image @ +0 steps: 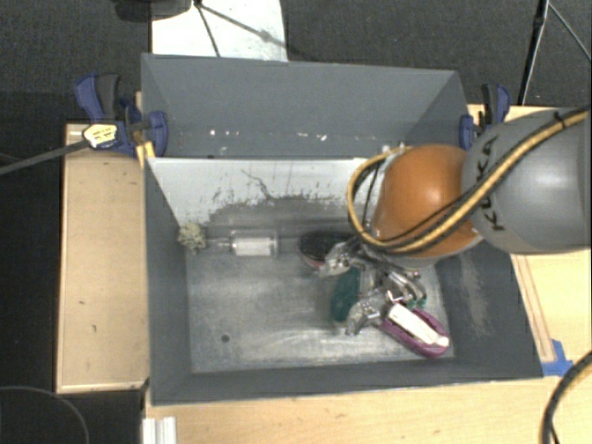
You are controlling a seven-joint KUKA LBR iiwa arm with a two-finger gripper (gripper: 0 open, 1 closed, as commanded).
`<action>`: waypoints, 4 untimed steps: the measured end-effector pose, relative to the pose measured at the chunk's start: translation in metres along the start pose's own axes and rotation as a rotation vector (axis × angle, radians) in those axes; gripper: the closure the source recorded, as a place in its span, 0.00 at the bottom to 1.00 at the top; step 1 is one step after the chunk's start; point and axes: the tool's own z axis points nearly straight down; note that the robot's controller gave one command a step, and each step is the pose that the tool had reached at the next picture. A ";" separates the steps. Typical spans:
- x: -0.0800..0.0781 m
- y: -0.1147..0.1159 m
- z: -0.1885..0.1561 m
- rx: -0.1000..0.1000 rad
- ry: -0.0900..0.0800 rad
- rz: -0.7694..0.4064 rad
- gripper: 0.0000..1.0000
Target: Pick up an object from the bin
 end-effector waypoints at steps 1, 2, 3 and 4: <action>-0.008 -0.018 -0.007 0.000 0.000 -0.163 0.00; -0.017 -0.031 0.028 -0.002 -0.002 -0.387 0.00; -0.018 -0.030 0.026 -0.002 0.000 -0.381 0.00; -0.020 -0.030 0.024 -0.001 -0.006 -0.376 1.00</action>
Offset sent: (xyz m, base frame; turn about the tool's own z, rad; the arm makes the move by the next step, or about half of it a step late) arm 0.0111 -0.0145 0.0061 -0.1642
